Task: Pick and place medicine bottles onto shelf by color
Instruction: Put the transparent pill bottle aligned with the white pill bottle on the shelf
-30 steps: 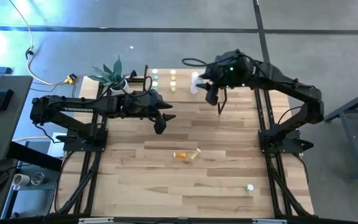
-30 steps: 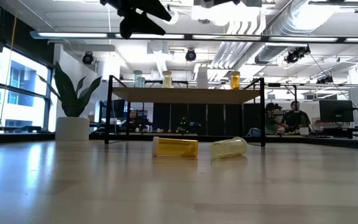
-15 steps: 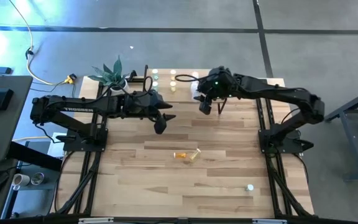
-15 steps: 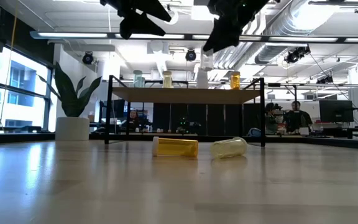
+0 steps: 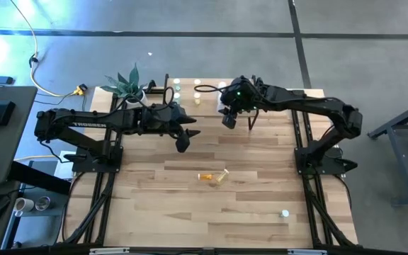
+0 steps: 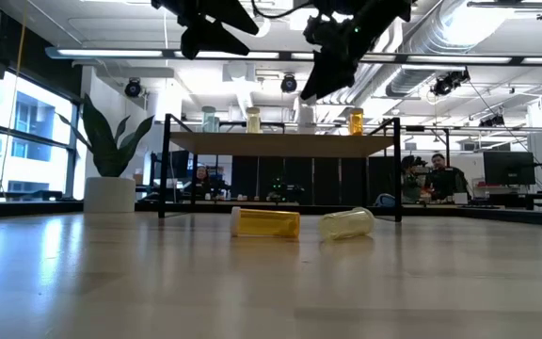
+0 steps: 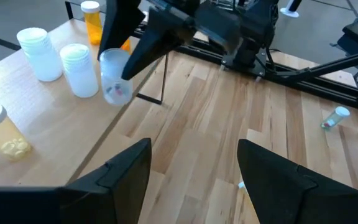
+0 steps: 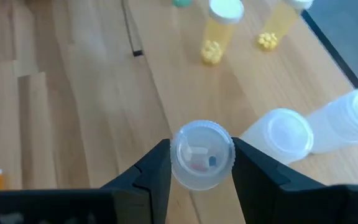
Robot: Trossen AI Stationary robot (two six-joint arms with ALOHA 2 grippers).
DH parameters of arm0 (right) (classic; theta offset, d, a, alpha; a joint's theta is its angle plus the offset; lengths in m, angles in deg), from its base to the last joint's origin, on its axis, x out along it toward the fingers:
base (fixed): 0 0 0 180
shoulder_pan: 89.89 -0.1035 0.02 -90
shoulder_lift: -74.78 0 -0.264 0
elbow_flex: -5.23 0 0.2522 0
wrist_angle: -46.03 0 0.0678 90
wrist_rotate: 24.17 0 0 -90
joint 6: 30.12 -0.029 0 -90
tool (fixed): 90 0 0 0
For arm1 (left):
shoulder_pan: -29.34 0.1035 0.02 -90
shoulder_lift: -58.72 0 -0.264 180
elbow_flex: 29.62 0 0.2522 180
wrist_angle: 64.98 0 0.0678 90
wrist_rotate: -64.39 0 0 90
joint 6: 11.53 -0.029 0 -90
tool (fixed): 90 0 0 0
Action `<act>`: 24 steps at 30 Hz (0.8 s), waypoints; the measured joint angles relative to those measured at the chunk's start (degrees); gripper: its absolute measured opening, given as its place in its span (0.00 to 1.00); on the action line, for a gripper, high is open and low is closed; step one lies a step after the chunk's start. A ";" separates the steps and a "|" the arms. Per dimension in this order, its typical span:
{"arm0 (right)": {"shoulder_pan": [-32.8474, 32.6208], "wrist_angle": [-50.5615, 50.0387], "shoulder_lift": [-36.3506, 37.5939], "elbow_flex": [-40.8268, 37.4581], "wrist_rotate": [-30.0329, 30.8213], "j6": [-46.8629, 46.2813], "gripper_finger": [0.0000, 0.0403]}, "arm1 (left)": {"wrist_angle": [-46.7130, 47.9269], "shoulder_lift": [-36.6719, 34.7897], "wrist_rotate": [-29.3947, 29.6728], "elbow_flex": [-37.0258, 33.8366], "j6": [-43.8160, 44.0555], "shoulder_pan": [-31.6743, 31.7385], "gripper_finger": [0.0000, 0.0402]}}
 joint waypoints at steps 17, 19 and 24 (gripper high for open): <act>1.64 0.47 -0.61 0.00 0.10 -1.08 0.33 | 0.00 0.02 -0.01 -0.02 -0.02 0.00 0.57; 1.74 0.54 -0.61 0.00 -0.23 -1.05 0.33 | 0.00 0.02 -0.01 -0.02 -0.02 0.00 0.57; 1.83 0.62 -1.14 0.00 -0.64 -1.06 0.33 | 0.00 0.02 -0.01 -0.02 -0.02 0.00 0.57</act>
